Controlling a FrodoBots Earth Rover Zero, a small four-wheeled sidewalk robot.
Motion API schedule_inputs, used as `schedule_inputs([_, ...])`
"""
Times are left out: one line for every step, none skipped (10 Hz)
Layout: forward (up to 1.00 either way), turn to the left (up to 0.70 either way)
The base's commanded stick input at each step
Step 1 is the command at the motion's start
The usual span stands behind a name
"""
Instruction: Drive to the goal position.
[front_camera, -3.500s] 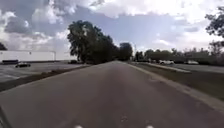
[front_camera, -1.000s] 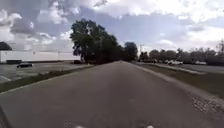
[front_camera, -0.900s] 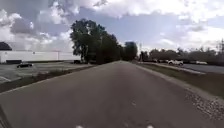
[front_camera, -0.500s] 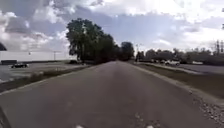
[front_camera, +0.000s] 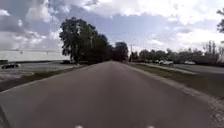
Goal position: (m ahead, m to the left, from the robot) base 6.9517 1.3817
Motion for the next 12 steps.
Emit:
schedule_inputs([0.7,0.0])
schedule_inputs([0.7,0.0])
schedule_inputs([0.7,0.0])
schedule_inputs([0.7,0.0])
schedule_inputs([0.7,0.0])
schedule_inputs([0.7,0.0])
schedule_inputs([0.7,0.0])
schedule_inputs([0.7,0.0])
schedule_inputs([0.7,0.0])
schedule_inputs([0.7,0.0])
schedule_inputs([0.7,0.0])
schedule_inputs([0.7,0.0])
